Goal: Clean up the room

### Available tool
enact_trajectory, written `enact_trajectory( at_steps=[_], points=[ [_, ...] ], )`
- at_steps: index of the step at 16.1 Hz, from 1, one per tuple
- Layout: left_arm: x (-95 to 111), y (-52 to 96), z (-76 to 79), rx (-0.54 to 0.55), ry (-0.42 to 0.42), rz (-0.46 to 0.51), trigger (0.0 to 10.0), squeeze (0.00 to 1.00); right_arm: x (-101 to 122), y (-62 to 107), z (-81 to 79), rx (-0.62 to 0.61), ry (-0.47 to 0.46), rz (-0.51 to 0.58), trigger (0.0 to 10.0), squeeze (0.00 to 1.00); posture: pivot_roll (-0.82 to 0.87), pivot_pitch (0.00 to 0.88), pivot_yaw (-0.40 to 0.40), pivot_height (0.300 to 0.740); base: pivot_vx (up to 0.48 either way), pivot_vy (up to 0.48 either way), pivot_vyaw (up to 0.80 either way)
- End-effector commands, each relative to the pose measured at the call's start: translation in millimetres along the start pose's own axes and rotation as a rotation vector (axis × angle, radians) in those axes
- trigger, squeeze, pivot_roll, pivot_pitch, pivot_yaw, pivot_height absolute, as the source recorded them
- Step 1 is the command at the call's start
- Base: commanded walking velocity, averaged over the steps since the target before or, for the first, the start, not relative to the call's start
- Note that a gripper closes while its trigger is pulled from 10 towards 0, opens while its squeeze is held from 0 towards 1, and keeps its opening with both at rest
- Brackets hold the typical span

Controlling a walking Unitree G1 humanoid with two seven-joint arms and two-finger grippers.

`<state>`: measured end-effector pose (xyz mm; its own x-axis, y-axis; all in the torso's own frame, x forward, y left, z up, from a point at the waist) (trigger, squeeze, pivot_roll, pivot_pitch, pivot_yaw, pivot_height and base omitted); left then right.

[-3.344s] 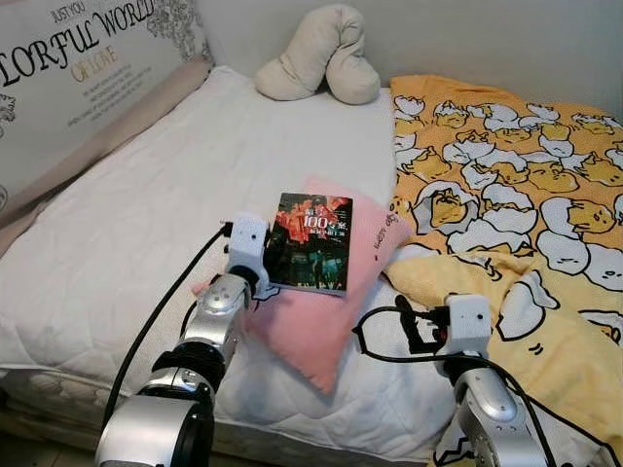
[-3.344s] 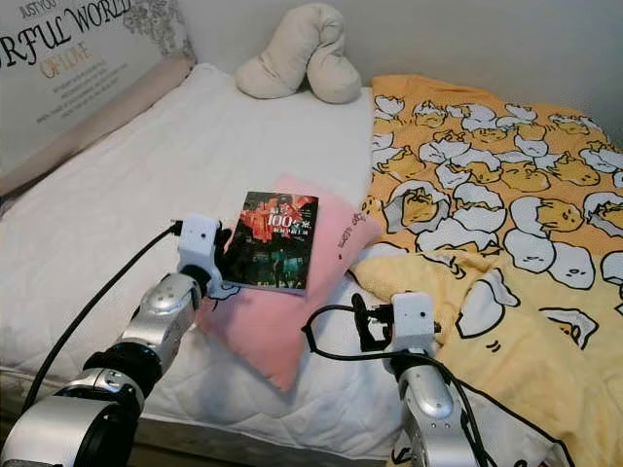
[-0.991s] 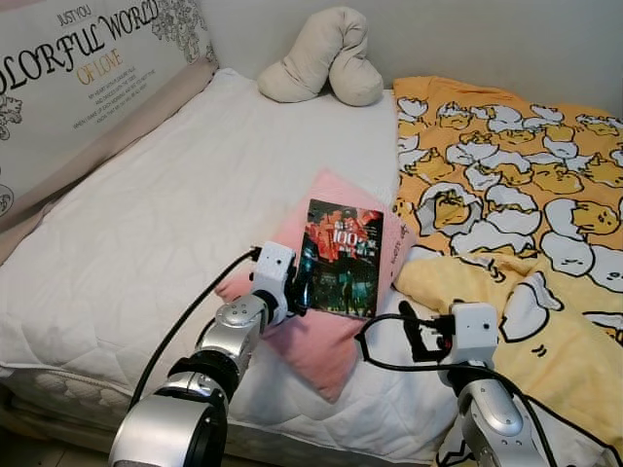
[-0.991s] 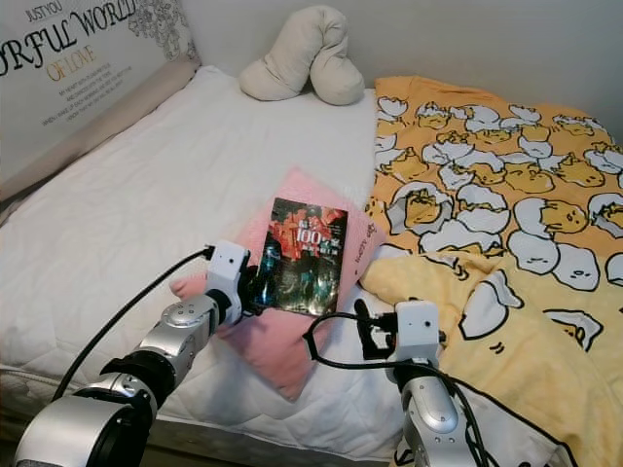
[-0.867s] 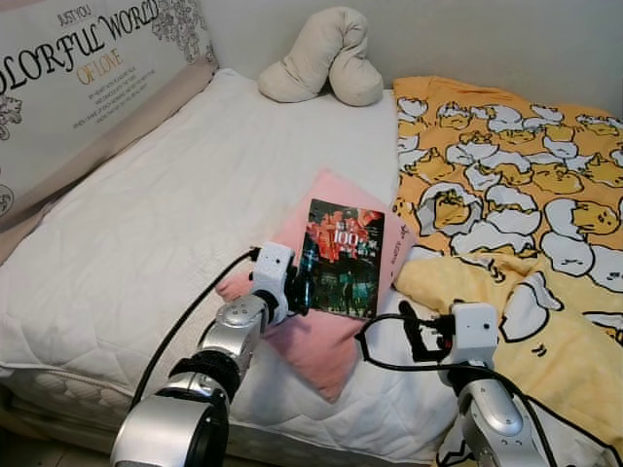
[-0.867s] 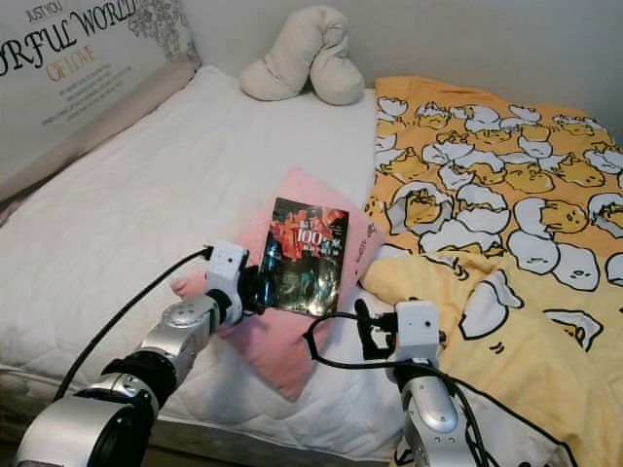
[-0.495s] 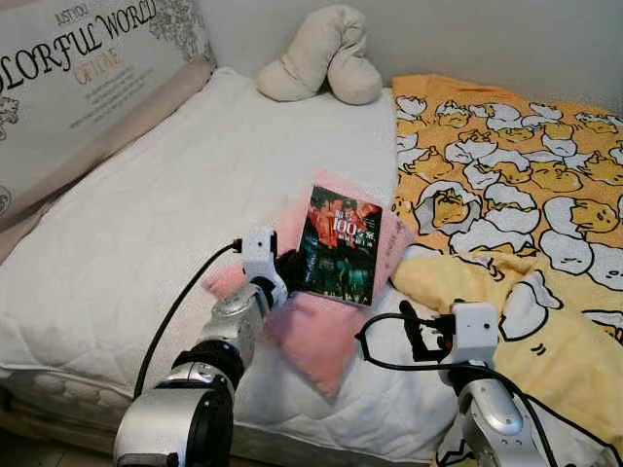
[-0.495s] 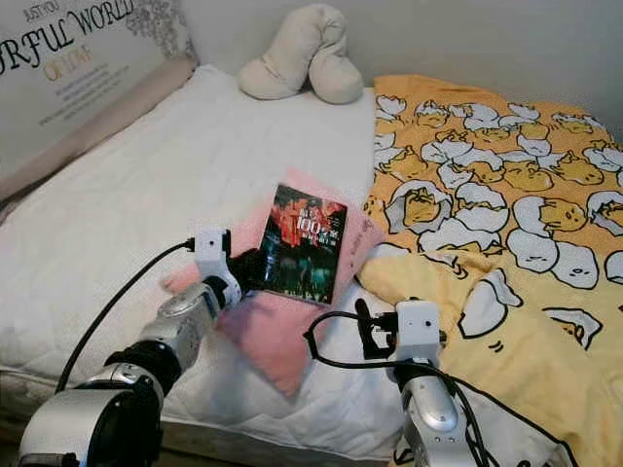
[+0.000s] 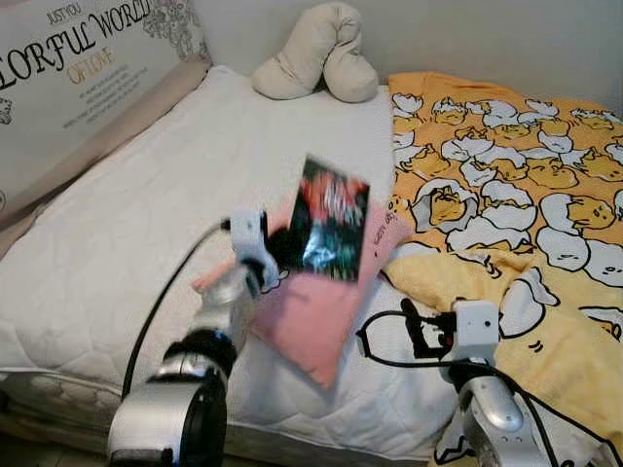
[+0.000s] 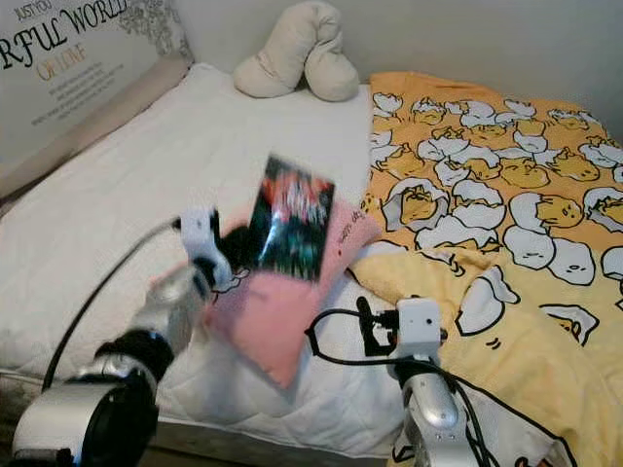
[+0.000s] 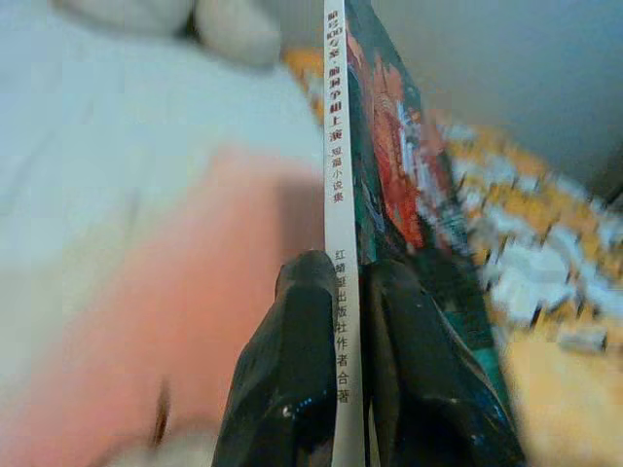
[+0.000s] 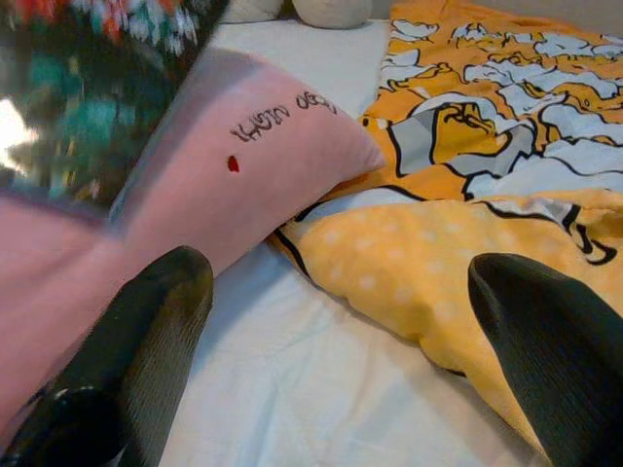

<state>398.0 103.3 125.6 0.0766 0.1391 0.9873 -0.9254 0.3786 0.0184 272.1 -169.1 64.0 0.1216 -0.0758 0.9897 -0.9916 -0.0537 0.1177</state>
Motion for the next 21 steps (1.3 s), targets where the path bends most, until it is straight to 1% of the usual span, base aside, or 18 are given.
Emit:
enact_trajectory(
  at_steps=[1,2,3,4,6,7,8,12,21],
  points=[
    [36.8,-8.9,3.0,-0.033,-0.046,0.119,0.0,0.0,0.1,-0.5,4.1,-0.014,-0.005,-0.003,10.0,0.0,0.02,0.0,0.014,0.74,0.0,0.0,0.0],
    [42.1,-10.0,5.0,-0.051,-0.063,0.133,0.0,0.0,0.6,-1.1,4.0,-0.013,-0.005,-0.002,10.0,0.0,0.02,0.0,0.014,0.74,0.0,0.0,0.0],
    [49.3,-10.5,6.1,-0.048,-0.103,0.163,0.0,0.0,1.1,-2.0,3.7,-0.012,-0.005,0.0,10.0,0.0,0.03,0.0,0.015,0.74,0.0,0.0,0.0],
    [54.1,-10.3,6.9,-0.046,-0.112,0.188,0.0,0.0,1.7,-2.9,3.8,-0.014,-0.006,0.003,10.0,0.0,0.03,0.0,0.015,0.74,0.0,0.0,0.0],
    [53.2,-9.6,6.1,-0.037,-0.124,0.188,0.0,0.0,2.3,-3.6,3.7,-0.014,-0.006,0.006,10.0,0.0,0.03,0.0,0.016,0.74,0.0,0.0,0.0],
    [52.0,-9.0,5.7,-0.03,-0.114,0.188,0.0,0.0,2.8,-4.1,3.8,-0.015,-0.007,0.008,10.0,0.0,0.03,0.0,0.016,0.74,0.0,0.0,0.0],
    [49.6,-7.7,3.5,-0.021,-0.107,0.183,0.0,0.0,3.9,-4.7,3.9,-0.016,-0.008,0.012,10.0,0.0,0.03,0.0,0.016,0.74,0.0,0.48,0.0],
    [39.9,-4.3,-2.9,0.016,-0.124,0.151,0.0,0.0,9.9,-7.7,2.5,-0.013,-0.008,0.034,10.0,0.0,0.03,0.0,0.013,0.74,0.0,0.48,0.0],
    [39.4,-5.5,-2.1,0.022,-0.142,0.14,0.0,0.0,14.3,-13.7,1.9,-0.004,-0.004,0.049,10.0,0.0,0.04,0.0,0.011,0.74,0.0,0.48,0.0]
  ],
)
Point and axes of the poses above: a point about 5 cm out from each wrist's last joint towards the gripper, its own y axis pointing back from the gripper into the wrist, its own x axis along the axis of the wrist's last joint, z = x × y, the point moved 2 cm from there along -y, pointing out of the wrist towards the gripper, and after that the axes turned 6 degrees about -y, right-handed, at the moved point
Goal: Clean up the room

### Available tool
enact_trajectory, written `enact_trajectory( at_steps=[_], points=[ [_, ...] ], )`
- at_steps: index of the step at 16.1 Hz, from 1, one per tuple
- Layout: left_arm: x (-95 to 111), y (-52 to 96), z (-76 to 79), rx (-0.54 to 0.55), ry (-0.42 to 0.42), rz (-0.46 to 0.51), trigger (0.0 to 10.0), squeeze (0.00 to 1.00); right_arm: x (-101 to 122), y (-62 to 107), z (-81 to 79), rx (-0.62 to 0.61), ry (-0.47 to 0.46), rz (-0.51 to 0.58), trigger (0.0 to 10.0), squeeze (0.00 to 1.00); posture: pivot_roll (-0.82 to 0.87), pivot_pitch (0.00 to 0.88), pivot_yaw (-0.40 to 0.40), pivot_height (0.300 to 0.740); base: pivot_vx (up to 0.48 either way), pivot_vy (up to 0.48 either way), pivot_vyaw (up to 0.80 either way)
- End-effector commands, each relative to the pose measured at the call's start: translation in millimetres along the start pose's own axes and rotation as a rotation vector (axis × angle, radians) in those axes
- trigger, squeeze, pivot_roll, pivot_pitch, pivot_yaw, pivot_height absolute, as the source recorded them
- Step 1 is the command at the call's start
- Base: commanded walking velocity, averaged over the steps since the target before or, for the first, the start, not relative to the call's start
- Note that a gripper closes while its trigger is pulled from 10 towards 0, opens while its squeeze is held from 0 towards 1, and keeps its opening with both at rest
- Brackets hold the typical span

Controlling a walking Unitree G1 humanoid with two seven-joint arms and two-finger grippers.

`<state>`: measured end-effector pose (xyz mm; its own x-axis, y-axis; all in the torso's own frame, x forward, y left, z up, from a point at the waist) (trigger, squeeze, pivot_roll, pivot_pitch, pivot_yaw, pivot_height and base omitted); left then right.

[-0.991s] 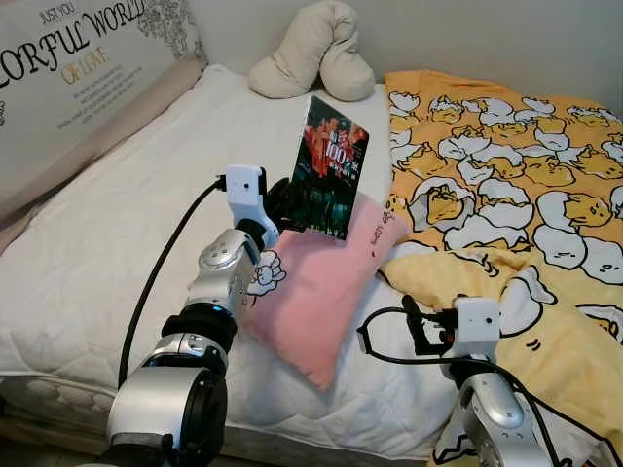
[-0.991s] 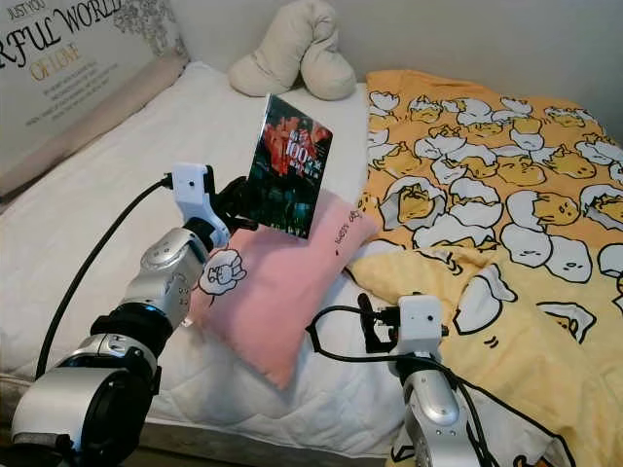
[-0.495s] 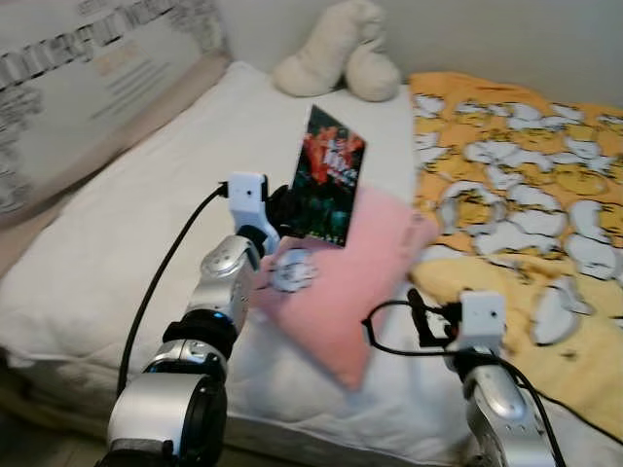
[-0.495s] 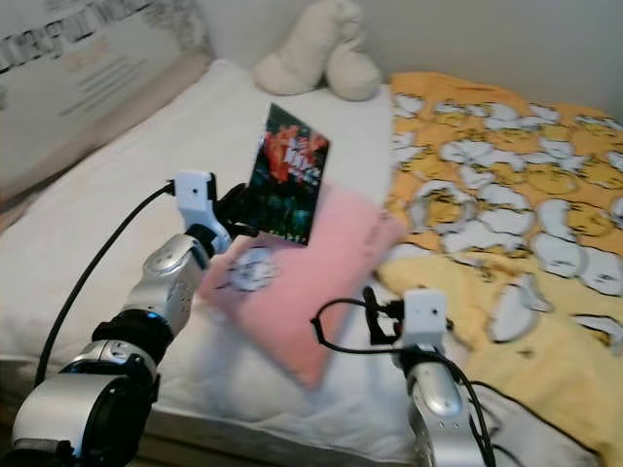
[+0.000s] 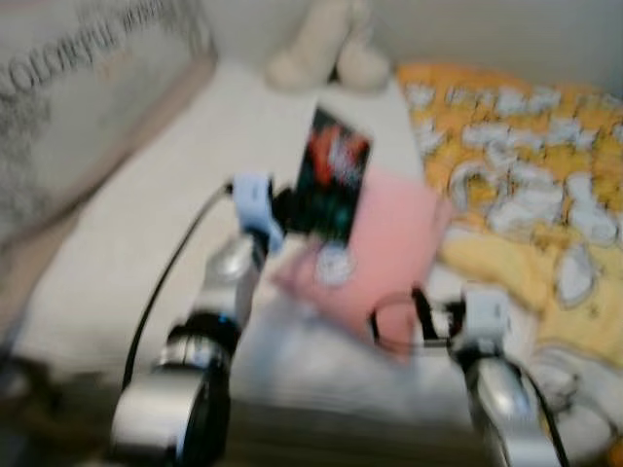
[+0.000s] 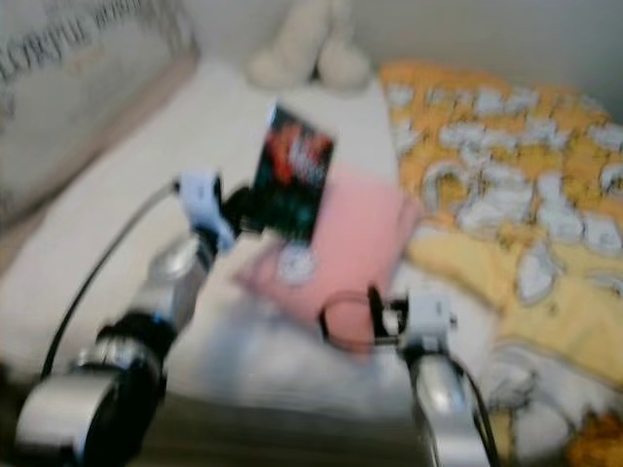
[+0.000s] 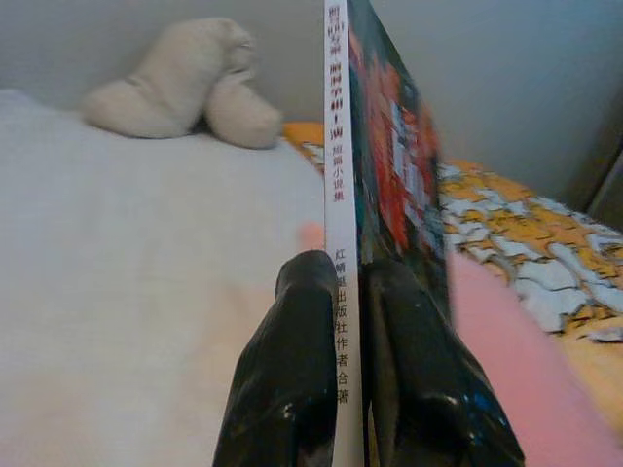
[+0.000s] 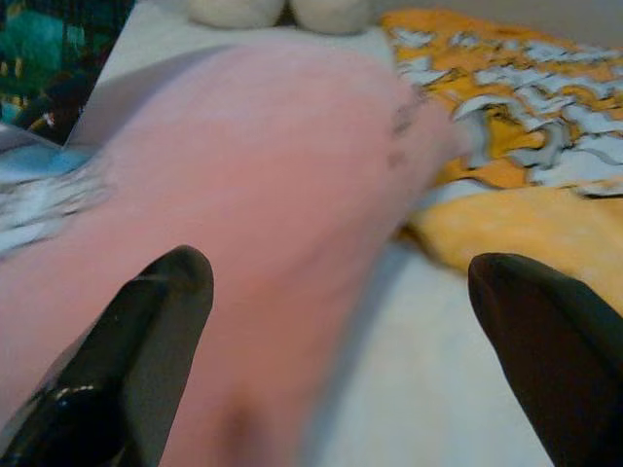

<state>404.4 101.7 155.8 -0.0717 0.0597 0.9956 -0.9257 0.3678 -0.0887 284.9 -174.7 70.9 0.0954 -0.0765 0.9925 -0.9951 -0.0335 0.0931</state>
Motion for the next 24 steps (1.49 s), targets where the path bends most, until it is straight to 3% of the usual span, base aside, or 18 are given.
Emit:
enact_trajectory(
  at_steps=[1,9,10,11,15,18,24],
  points=[
    [8.6,-0.9,-7.1,0.024,-0.014,0.03,0.0,0.0,5.1,-2.6,-3.7,0.015,-0.004,0.023,10.0,0.0,0.04,0.0,0.011,0.74,0.0,0.48,0.0],
    [1.2,-4.2,6.6,0.0,-0.007,-0.007,0.0,0.0,-0.8,-3.0,-4.7,0.025,-0.002,-0.003,10.0,0.0,0.04,0.0,0.007,0.74,0.041,0.342,0.33],
    [0.0,-4.7,7.9,-0.003,-0.008,-0.018,8.4,0.0,-0.7,-2.8,-5.1,0.028,0.001,-0.003,10.0,0.0,0.04,0.0,0.007,0.74,0.0,0.0,0.0],
    [0.0,-5.3,10.0,-0.011,-0.01,-0.019,10.0,0.0,-1.1,-2.4,-5.4,0.027,0.0,-0.002,10.0,0.0,0.04,0.0,0.006,0.74,0.0,0.0,0.0],
    [-2.5,-6.8,12.8,-0.015,-0.021,-0.044,10.0,0.0,-0.2,-2.1,-6.0,0.024,-0.003,0.004,10.0,0.0,0.04,0.0,0.009,0.74,0.0,0.0,0.0],
    [-4.8,-6.7,18.8,-0.03,-0.058,-0.047,10.0,0.0,-0.9,-0.8,-5.7,0.023,-0.002,0.003,10.0,0.0,0.04,0.0,0.009,0.74,0.475,0.0,0.0],
    [-7.4,-6.1,22.9,-0.04,-0.046,-0.049,10.0,0.0,-2.4,2.4,-5.5,0.023,-0.003,-0.002,10.0,0.0,0.04,0.0,0.009,0.74,0.48,0.0,0.0]
  ],
)
Point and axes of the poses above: a point about 5 cm out from each wrist's last joint towards the gripper, its own y axis pointing back from the gripper into the wrist, its own x axis along the axis of the wrist's last joint, z = x × y, the point moved 2 cm from there along -y, pointing out of the wrist towards the gripper, and after that the axes turned 6 degrees about -y, right-handed, at the moved point
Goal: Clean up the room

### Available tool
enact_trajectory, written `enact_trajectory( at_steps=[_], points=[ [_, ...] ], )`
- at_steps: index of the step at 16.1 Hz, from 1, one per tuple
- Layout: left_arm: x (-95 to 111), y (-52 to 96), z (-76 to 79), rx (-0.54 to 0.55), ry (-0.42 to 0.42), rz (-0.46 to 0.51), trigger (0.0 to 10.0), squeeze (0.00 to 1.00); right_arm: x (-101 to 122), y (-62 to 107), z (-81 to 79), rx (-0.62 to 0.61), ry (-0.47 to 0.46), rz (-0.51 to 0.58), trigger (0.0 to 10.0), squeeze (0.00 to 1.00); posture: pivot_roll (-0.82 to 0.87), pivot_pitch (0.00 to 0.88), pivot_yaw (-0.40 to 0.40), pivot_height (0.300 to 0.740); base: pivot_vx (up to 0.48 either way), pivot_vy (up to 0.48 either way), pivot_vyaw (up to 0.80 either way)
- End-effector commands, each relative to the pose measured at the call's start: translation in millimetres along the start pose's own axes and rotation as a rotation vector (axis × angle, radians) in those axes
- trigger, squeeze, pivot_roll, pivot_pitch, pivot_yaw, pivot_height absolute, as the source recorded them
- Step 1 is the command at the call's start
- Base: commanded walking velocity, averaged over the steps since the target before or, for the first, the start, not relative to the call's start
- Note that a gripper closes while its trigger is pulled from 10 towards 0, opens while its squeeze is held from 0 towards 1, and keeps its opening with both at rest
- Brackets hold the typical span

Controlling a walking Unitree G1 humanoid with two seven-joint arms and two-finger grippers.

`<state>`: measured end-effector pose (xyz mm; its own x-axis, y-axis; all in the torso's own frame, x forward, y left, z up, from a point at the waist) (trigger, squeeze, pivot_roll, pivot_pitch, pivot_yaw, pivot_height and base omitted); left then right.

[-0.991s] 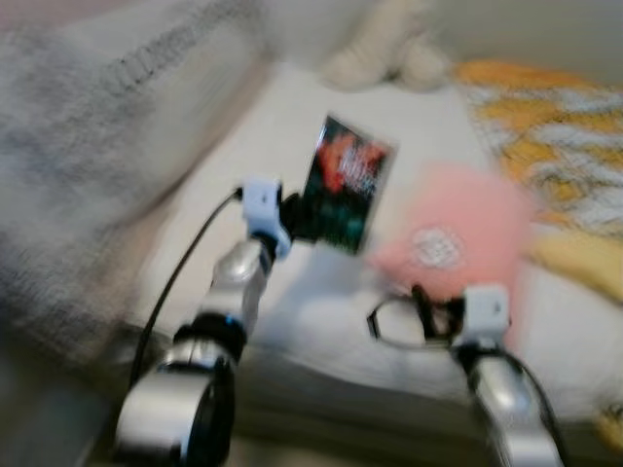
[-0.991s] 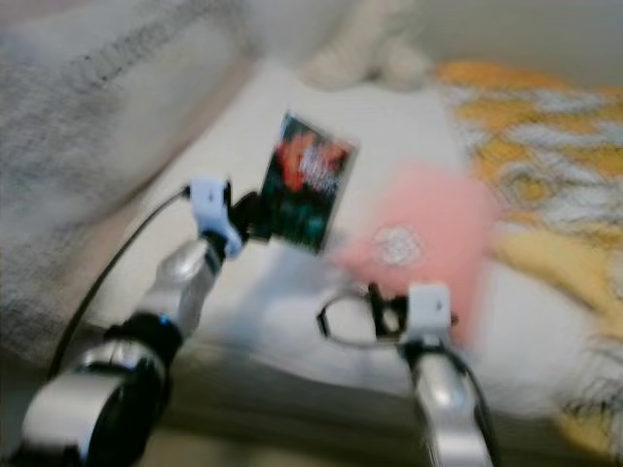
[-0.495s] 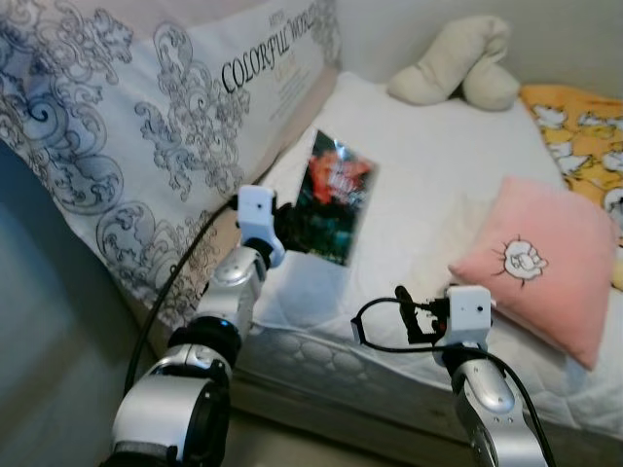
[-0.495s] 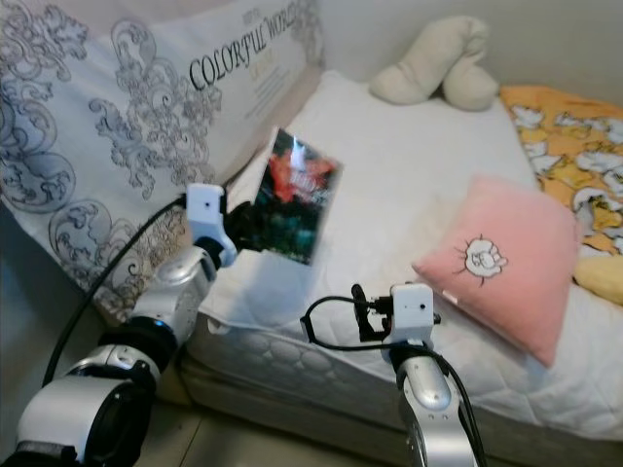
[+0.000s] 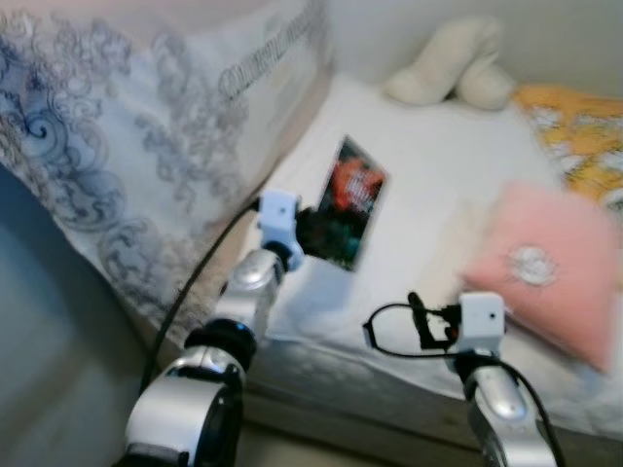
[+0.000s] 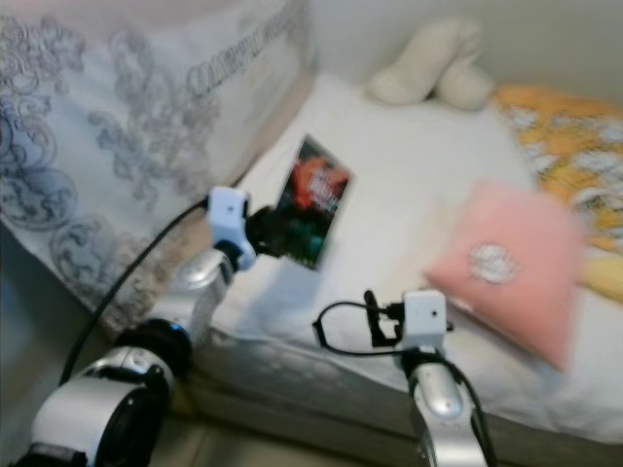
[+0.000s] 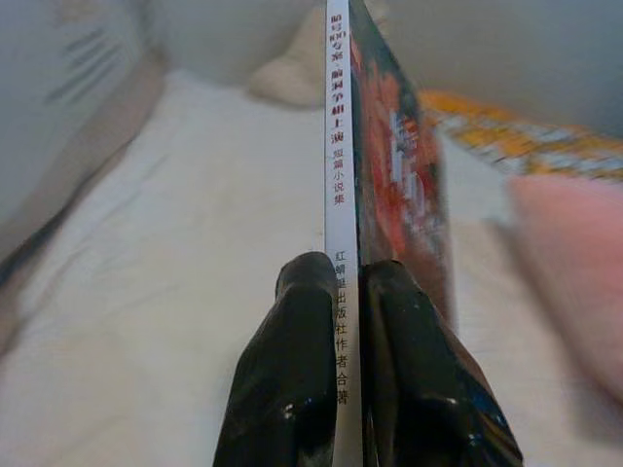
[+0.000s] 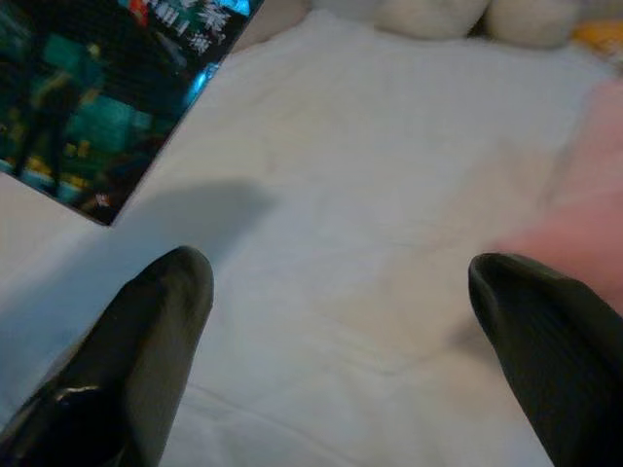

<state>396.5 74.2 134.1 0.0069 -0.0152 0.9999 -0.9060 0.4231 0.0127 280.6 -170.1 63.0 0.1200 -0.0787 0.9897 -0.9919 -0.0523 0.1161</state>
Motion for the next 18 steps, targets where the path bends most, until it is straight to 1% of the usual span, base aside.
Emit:
enact_trajectory(
  at_steps=[1,2,4,5,6,7,8,9,10,11,12,13,14,15,16,18],
  points=[
    [15.2,-4.2,-2.9,0.013,-0.004,0.05,10.0,0.0,6.0,0.2,-1.6,0.008,0.0,0.021,10.0,0.0,0.03,0.0,0.004,0.74,0.48,0.0,0.0],
    [15.4,-5.9,2.7,-0.005,0.003,0.049,10.0,0.0,5.4,1.7,-1.5,0.01,0.0,0.017,10.0,0.0,0.03,0.005,-0.001,0.74,0.48,0.0,0.0],
    [17.7,-15.3,33.3,-0.105,0.119,0.036,10.0,0.0,2.8,8.1,-1.2,0.023,0.009,-0.002,10.0,0.0,0.03,0.032,-0.017,0.74,0.137,0.0,0.0],
    [19.2,-20.4,50.5,-0.143,0.202,0.02,10.0,0.0,2.4,13.8,0.3,0.03,0.02,-0.012,10.0,0.0,0.01,0.068,-0.035,0.74,0.0,0.0,0.0],
    [19.0,-22.9,61.7,-0.173,0.256,0.002,10.0,0.0,1.7,17.2,1.2,0.035,0.027,-0.021,10.0,0.0,0.0,0.083,-0.04,0.74,0.0,0.0,0.0],
    [15.1,-25.7,79.4,-0.205,0.38,-0.046,10.0,0.0,0.3,24.4,2.6,0.046,0.045,-0.039,10.0,0.0,-0.02,0.114,-0.057,0.74,0.0,0.0,0.0],
    [-2.2,-24.0,97.6,-0.187,0.617,-0.157,10.0,0.0,-0.3,37.7,5.5,0.058,0.075,-0.067,10.0,0.0,-0.08,0.165,-0.069,0.74,0.0,0.0,0.0],
    [-8.4,-22.3,100.3,-0.171,0.679,-0.188,10.0,0.0,-0.2,41.0,6.5,0.058,0.08,-0.074,10.0,0.0,-0.08,0.165,-0.069,0.74,0.0,0.0,0.0],
    [-28.4,-15.3,109.2,-0.106,0.782,-0.269,10.0,0.0,1.0,53.9,10.2,0.061,0.093,-0.094,10.0,0.0,-0.13,0.223,-0.087,0.74,0.0,0.0,0.0],
    [-43.2,-9.1,118.3,-0.047,0.851,-0.328,10.0,0.0,-0.7,63.4,12.0,0.063,0.103,-0.121,10.0,0.0,-0.15,0.245,-0.1,0.74,0.0,0.0,0.0],
    [-47.2,-7.0,124.3,-0.039,0.873,-0.348,10.0,0.0,-2.1,67.2,12.3,0.063,0.104,-0.132,10.0,0.0,-0.16,0.254,-0.104,0.74,0.0,0.0,0.0],
    [-49.5,-5.1,136.4,-0.048,0.907,-0.369,10.0,0.0,-3.9,73.7,9.5,0.073,0.108,-0.152,10.0,0.0,-0.18,0.267,-0.11,0.74,0.0,0.0,0.0],
    [-49.9,-4.0,146.9,-0.06,0.923,-0.383,10.0,0.0,-4.4,79.3,3.9,0.092,0.117,-0.163,10.0,0.0,-0.19,0.27,-0.114,0.74,0.0,0.0,0.0],
    [-50.5,-3.5,151.3,-0.058,0.91,-0.394,10.0,0.0,-1.7,85.8,-2.3,0.101,0.118,-0.168,10.0,0.0,-0.22,0.275,-0.115,0.74,0.0,0.0,0.0],
    [-51.9,-3.3,148.1,-0.037,0.903,-0.394,10.0,0.0,0.0,88.6,-3.7,0.101,0.118,-0.171,10.0,0.0,-0.22,0.277,-0.111,0.74,0.0,0.0,0.0],
    [-49.2,-5.5,140.7,-0.049,0.777,-0.373,10.0,0.0,0.4,91.0,-2.6,0.091,0.117,-0.177,10.0,0.0,-0.21,0.282,-0.104,0.74,0.0,0.0,0.0]
  ],
)
Point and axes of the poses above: a point about 5 cm out from each wrist's last joint towards the gripper, its own y axis pointing back from the gripper into the wrist, its own x axis along the axis of the wrist's last joint, z = x × y, the point moved 2 cm from there along -y, pointing out of the wrist towards the gripper, and after that the axes turned 6 degrees about -y, right-handed, at the moved point
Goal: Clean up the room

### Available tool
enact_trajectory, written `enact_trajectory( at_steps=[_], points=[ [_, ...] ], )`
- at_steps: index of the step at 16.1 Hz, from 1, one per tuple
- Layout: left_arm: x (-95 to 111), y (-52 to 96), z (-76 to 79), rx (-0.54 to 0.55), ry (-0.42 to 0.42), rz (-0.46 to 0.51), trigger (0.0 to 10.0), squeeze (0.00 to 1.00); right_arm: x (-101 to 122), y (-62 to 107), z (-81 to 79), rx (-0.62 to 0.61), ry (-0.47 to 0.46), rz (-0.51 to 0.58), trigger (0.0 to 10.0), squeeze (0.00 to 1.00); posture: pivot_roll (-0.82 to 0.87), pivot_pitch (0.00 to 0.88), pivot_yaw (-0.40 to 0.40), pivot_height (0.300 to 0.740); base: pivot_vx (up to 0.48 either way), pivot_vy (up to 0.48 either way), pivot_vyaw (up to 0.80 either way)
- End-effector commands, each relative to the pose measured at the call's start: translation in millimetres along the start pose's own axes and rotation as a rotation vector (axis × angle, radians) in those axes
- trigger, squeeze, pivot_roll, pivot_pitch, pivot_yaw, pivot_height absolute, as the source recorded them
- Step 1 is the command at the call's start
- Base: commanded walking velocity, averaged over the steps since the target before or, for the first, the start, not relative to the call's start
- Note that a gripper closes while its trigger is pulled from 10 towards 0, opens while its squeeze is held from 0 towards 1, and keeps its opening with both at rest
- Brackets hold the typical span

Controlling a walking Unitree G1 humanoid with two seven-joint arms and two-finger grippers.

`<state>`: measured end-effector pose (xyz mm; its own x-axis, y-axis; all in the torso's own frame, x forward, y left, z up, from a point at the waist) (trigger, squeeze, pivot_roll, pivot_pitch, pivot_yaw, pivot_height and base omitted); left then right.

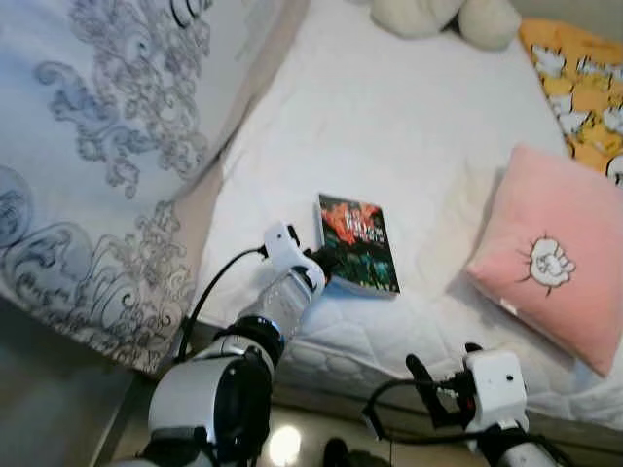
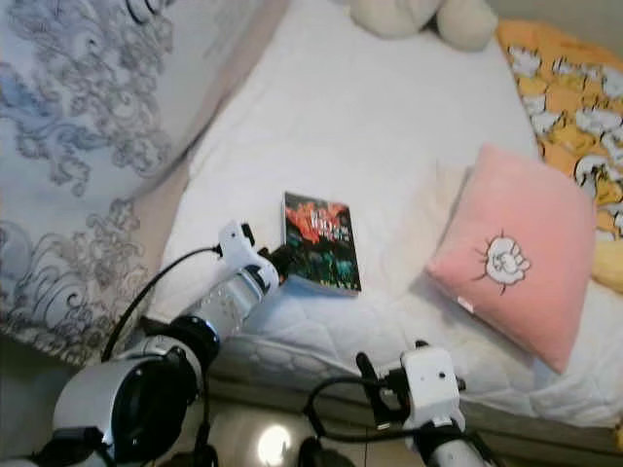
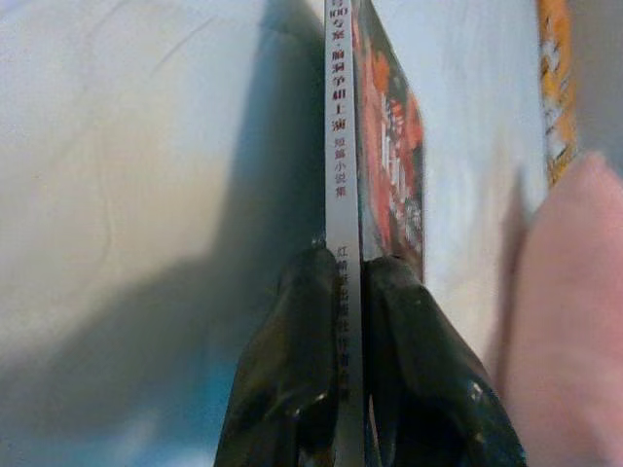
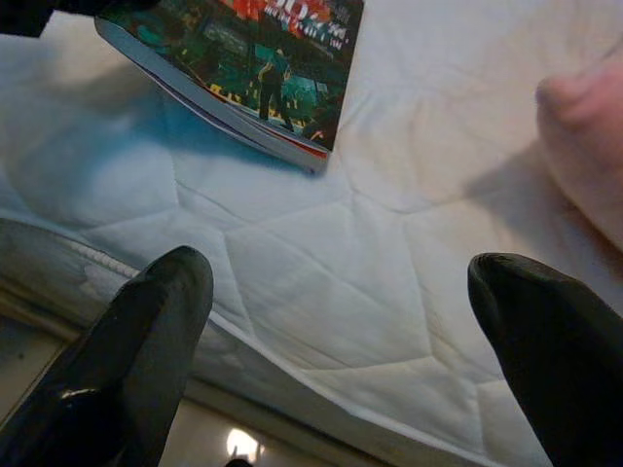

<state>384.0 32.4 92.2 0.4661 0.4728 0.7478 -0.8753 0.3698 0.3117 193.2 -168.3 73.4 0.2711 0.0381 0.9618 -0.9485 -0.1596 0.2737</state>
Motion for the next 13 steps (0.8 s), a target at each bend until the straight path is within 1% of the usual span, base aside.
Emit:
enact_trajectory(
  at_steps=[1,2,3,4,5,6,7,10,12,13],
  points=[
    [-60.5,0.7,71.2,-0.169,-0.121,-0.128,10.0,0.0,-1.7,4.1,5.6,-0.023,0.013,-0.021,10.0,0.0,-0.2,0.283,-0.098,0.74,0.0,0.0,0.0],
    [-55.2,-0.3,70.3,-0.173,-0.229,-0.11,10.0,0.0,-2.4,3.5,5.1,-0.026,0.01,-0.025,10.0,0.0,-0.2,0.281,-0.093,0.74,0.0,0.0,0.0],
    [-43.3,-2.3,67.5,-0.165,-0.272,-0.078,10.0,0.0,-1.6,0.9,1.5,-0.028,0.002,-0.02,10.0,0.0,-0.19,0.28,-0.08,0.74,0.0,0.0,0.0],
    [-39.3,-2.9,66.4,-0.161,-0.279,-0.071,10.0,0.0,-1.2,0.0,0.4,-0.029,-0.002,-0.019,10.0,0.0,-0.19,0.28,-0.079,0.74,0.0,0.0,0.0],
    [-32.2,-3.7,55.8,-0.128,-0.345,-0.067,10.0,0.0,-1.0,-1.6,-2.7,-0.032,-0.012,-0.016,10.0,0.0,-0.18,0.278,-0.068,0.74,0.0,0.0,0.0],
    [-31.5,-3.6,51.5,-0.116,-0.351,-0.071,10.0,0.0,-1.4,-1.8,-3.7,-0.032,-0.014,-0.016,10.0,0.0,-0.18,0.277,-0.065,0.74,0.0,0.0,0.0],
    [-30.3,-3.1,41.8,-0.091,-0.395,-0.078,10.0,0.0,-2.7,-1.9,-5.2,-0.031,-0.019,-0.018,10.0,0.0,-0.17,0.278,-0.061,0.74,0.0,0.0,0.0],
    [-18.7,-2.9,27.2,-0.045,-0.487,-0.057,10.0,0.0,-2.5,-3.7,-6.1,-0.035,-0.023,-0.017,10.0,0.0,-0.18,0.281,-0.059,0.74,0.0,0.0,0.0],
    [-12.3,-2.5,19.0,-0.025,-0.515,-0.053,10.0,0.0,-2.8,-3.0,-3.5,-0.043,-0.023,-0.017,10.0,0.0,-0.17,0.283,-0.058,0.74,0.0,0.0,0.0],
    [-3.8,-2.8,15.8,-0.009,-0.513,-0.034,10.0,0.0,-4.4,-1.7,-2.9,-0.046,-0.021,-0.022,10.0,0.0,-0.18,0.284,-0.061,0.74,0.0,0.0,0.0]
  ],
)
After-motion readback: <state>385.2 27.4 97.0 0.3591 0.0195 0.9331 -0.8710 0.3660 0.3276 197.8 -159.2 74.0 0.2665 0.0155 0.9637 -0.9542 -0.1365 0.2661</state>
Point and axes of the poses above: a point about 5 cm out from each wrist's last joint towards the gripper, its own y axis pointing back from the gripper into the wrist, its own x axis along the axis of the wrist's last joint, z = x × y, the point moved 2 cm from there along -y, pointing out of the wrist towards the gripper, and after that the axes turned 6 degrees about -y, right-handed, at the moved point
